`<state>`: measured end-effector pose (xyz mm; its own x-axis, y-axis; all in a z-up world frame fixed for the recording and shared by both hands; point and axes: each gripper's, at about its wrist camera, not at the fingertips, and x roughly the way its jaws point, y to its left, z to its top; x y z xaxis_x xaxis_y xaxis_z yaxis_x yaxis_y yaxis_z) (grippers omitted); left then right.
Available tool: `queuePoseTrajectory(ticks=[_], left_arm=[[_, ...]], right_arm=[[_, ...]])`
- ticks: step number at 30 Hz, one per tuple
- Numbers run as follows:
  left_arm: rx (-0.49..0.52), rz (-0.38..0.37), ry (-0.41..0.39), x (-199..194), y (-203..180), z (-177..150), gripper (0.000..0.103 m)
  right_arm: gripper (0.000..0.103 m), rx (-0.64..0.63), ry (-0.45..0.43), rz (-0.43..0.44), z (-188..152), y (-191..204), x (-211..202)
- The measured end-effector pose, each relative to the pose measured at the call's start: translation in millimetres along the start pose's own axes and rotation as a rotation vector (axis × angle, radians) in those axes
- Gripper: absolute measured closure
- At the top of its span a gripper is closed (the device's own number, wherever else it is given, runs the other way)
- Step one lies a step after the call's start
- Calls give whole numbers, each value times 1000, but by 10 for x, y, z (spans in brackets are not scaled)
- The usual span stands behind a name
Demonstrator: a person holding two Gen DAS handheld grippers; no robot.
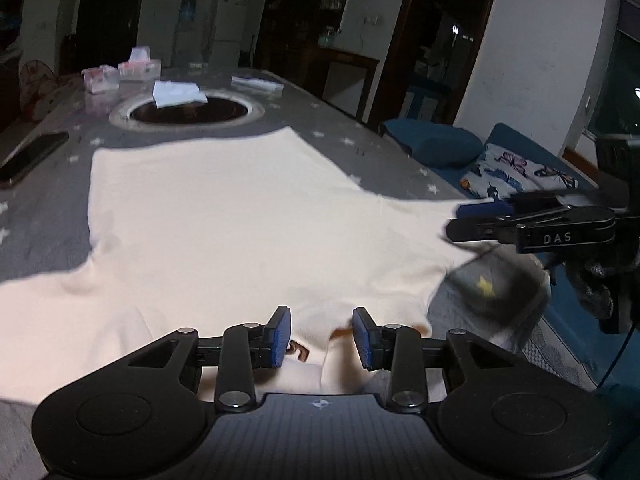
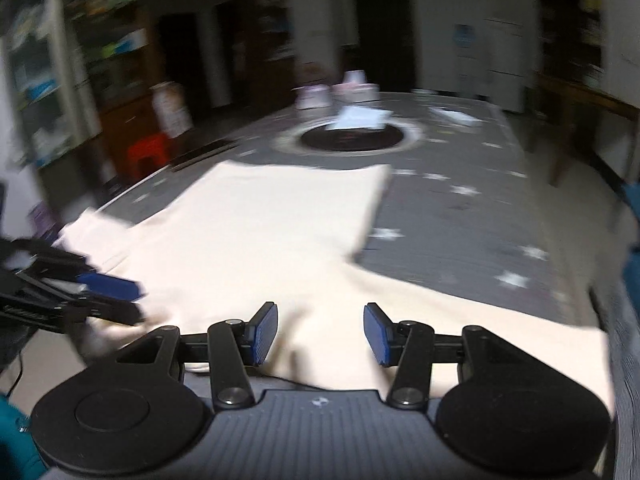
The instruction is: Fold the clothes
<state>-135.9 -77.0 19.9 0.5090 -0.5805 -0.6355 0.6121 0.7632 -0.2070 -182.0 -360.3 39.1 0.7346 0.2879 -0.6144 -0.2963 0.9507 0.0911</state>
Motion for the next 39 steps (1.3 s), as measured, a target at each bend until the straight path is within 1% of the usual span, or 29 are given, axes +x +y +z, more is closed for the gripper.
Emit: queuePoseTrajectory(ticks=[3, 4, 8, 10, 11, 17, 20, 22, 26, 31, 33, 35, 36, 37, 39], left_arm=[[9, -3, 3, -15, -16, -14, 66], [13, -8, 3, -21, -21, 1, 66], [47, -12, -39, -91, -57, 128, 66], [53, -17, -60, -86, -75, 204, 66], [57, -24, -66, -65, -91, 241, 66], [90, -69, -59, 230, -300, 349, 66], [96, -101, -51, 384, -403, 381, 66], [108, -109, -47, 468, -463, 403, 66], [114, -124, -32, 601, -527, 431, 66], [129, -127, -14, 668, -561, 414, 66], [130, -125, -5, 689, -560, 404, 66], [132, -123, 2, 704, -561, 392, 66], [133, -122, 3, 709, -561, 388, 66], [133, -122, 5, 713, -560, 385, 66], [136, -121, 8, 719, -559, 380, 66]], right_arm=[[55, -70, 35, 19, -28, 178, 144], [55, -91, 48, 10, -57, 214, 170], [55, -82, 48, -13, -141, 178, 77], [55, -31, 25, -25, -147, 78, -46], [55, -8, 15, -48, -152, 16, -98], [55, 149, 3, -280, -279, -520, -337], [55, 233, 2, -377, -382, -782, -439], [55, 293, 2, -431, -460, -959, -504], [55, 378, 2, -459, -592, -1188, -564], [56, 482, -9, -429, -698, -1367, -565], [63, 497, -17, -416, -721, -1417, -580], [77, 489, -24, -406, -729, -1420, -611], [80, 480, -24, -407, -720, -1411, -619], [87, 473, -25, -411, -704, -1401, -622], [91, 457, -26, -416, -665, -1383, -622]])
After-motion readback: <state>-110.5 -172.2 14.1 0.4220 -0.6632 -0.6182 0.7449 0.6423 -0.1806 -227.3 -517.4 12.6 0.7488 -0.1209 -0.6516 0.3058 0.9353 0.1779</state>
